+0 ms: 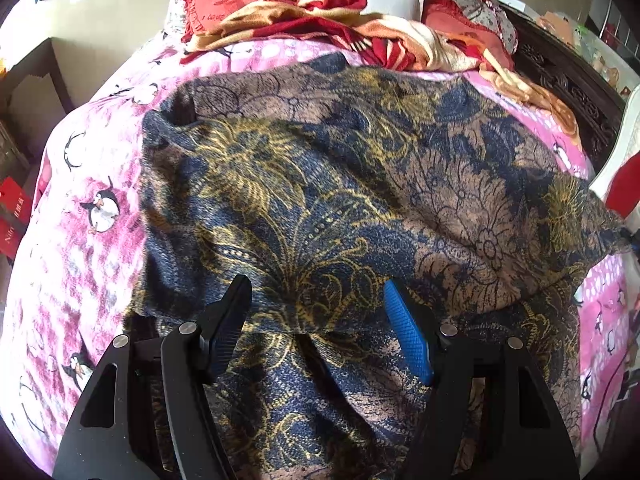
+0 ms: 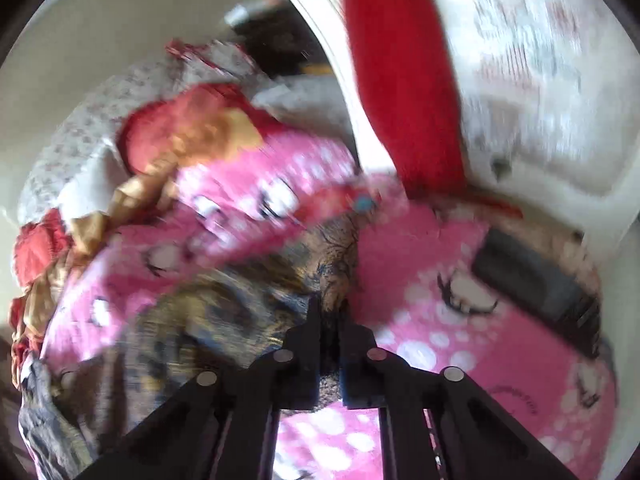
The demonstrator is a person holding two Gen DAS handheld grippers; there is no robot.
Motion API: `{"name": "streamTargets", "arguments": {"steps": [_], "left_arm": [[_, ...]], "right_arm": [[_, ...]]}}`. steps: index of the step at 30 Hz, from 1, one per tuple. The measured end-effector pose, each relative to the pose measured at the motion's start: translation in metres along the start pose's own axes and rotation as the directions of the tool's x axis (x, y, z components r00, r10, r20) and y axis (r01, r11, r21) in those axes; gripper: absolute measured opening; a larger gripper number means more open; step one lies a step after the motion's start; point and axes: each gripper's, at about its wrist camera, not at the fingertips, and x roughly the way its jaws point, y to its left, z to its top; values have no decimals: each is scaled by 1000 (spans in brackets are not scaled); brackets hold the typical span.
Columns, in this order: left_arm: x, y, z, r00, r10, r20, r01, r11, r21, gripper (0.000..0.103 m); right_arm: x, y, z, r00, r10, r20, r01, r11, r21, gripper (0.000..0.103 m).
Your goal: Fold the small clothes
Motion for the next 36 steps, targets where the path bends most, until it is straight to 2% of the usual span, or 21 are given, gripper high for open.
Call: {"name": "streamTargets", "arguments": {"steps": [3,7,9,12,16,17,20,21,22,23,25,27,29,30,32,33,34,36], "left_arm": [[-7,6,2,1000,0,23,1,1000,-17,69],[-14,14,5,999,-15,35,17,999,-49,69],[-18,18,5,999,-21,45,24,998,-59,69],[-25,25,5,998,-22,60,26,997,-71,69],[-31,35,4,997,-24,73,31,995,-95,69],[-32,37,4,997,-22,75,29,995,-99,69],[-34,42,2,997,-19,74,27,994,-107,69],[-34,44,2,997,-21,72,28,994,-108,69],[-34,44,1,997,-21,69,28,994,-106,69],[-33,45,1,998,-21,67,28,994,-105,69],[-32,44,0,998,-23,66,29,994,-103,69],[-31,42,-1,998,-24,65,31,995,-99,69],[-30,39,-1,998,-25,63,31,995,-92,69],[-30,37,-1,998,-27,65,33,996,-89,69],[-30,35,-1,997,-31,68,36,996,-82,69],[-29,33,-1,997,-32,68,37,996,-79,69],[-29,32,-1,997,-35,68,40,996,-76,69],[-29,31,-1,997,-42,69,47,996,-76,69]], "right_arm": [[-45,26,9,993,93,74,-89,994,-56,6],[-110,85,10,963,235,135,-205,957,-203,6],[-131,114,5,942,314,119,-277,926,-255,6],[-155,175,-18,899,436,46,-390,844,-367,6],[-160,249,-71,842,532,-89,-507,725,-466,6],[-156,270,-90,834,537,-126,-523,698,-489,5],[-131,310,-137,831,512,-219,-543,659,-520,6],[-120,321,-154,832,495,-251,-546,649,-529,6],[-105,333,-176,843,462,-276,-532,642,-552,6],[-95,335,-186,846,445,-292,-529,642,-554,6],[-69,338,-212,836,407,-367,-548,654,-522,6],[-54,336,-224,830,380,-407,-551,668,-500,6],[-47,332,-227,815,375,-442,-566,677,-469,6],[-47,329,-225,802,383,-458,-580,680,-448,10],[-57,317,-214,773,439,-459,-623,665,-413,36],[-64,311,-211,768,460,-446,-632,661,-405,55],[-74,302,-205,763,498,-412,-642,657,-396,59],[-88,291,-194,761,535,-367,-648,653,-392,59]]}}
